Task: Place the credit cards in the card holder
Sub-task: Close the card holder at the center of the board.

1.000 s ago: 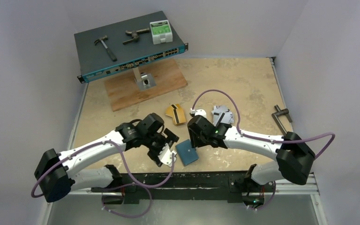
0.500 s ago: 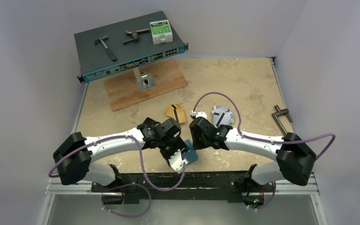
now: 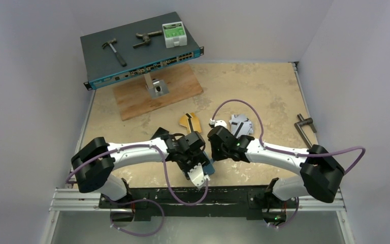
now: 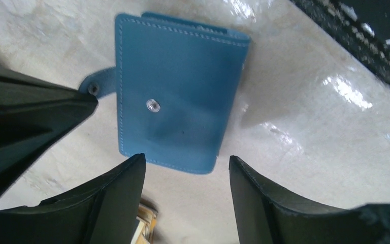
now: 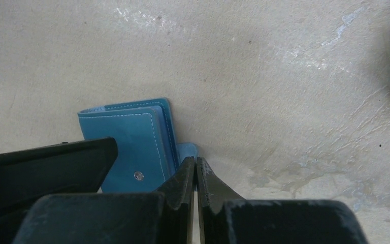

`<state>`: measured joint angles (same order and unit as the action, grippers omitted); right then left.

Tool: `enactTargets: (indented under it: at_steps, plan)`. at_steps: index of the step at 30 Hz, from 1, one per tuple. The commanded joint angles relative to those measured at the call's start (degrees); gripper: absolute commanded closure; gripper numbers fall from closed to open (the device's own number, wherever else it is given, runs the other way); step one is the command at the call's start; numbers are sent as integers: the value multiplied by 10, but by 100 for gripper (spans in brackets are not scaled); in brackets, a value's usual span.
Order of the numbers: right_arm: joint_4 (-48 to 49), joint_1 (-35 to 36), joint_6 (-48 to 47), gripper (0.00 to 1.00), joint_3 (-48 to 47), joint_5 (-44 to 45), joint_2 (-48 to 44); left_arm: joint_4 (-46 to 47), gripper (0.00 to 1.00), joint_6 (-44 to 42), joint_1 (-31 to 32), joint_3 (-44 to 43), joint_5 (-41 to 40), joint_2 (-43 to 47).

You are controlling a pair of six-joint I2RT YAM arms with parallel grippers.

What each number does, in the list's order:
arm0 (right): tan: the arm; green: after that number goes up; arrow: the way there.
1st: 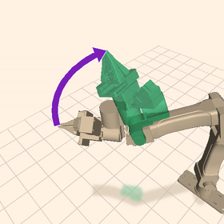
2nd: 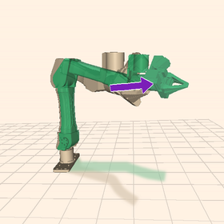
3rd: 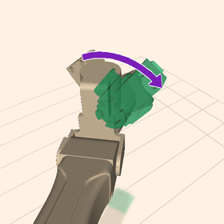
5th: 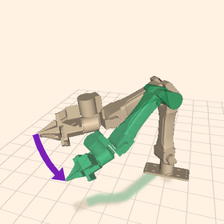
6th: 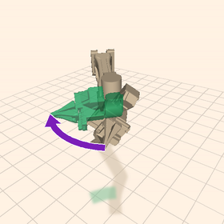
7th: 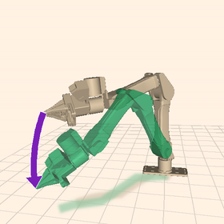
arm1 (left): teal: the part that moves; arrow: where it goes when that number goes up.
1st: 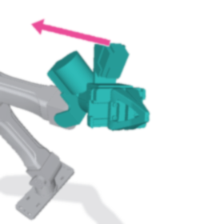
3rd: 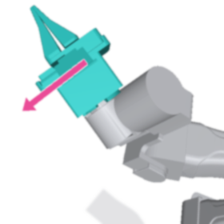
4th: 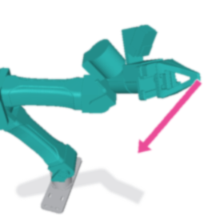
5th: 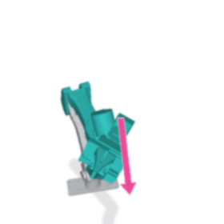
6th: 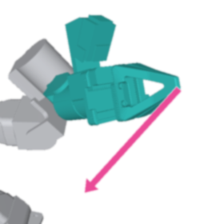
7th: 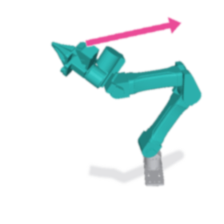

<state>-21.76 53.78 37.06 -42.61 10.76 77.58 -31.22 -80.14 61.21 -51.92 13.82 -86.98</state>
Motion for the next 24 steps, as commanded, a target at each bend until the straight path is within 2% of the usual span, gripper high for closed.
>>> enactTargets:
  at_steps: [1, 5, 10, 15, 18, 21, 24]
  plan:
    - [12, -2, -1, 100, 10, -4, -10, -82, 38, -35, -3, -41, -57, 8]
    - [6, -3, -2, 100, 12, 1, -8, -191, 36, -25, -20, -98, -72, 9]
    - [-5, -3, -4, 100, 10, 12, -8, -221, 32, -22, -46, -108, -94, 39]
    - [-10, -11, -9, 100, 16, 15, -20, -284, 30, 127, -51, -186, -130, -1]
    - [-16, -17, -12, 100, 11, 10, -18, -247, 32, 148, -52, -171, -105, 14]
    - [-18, -19, -10, 100, 5, -4, -16, -156, 31, 135, -39, -88, -67, 64]
    - [-13, -21, -6, 100, 7, -12, -18, -120, 31, 142, -22, -78, -54, 49]
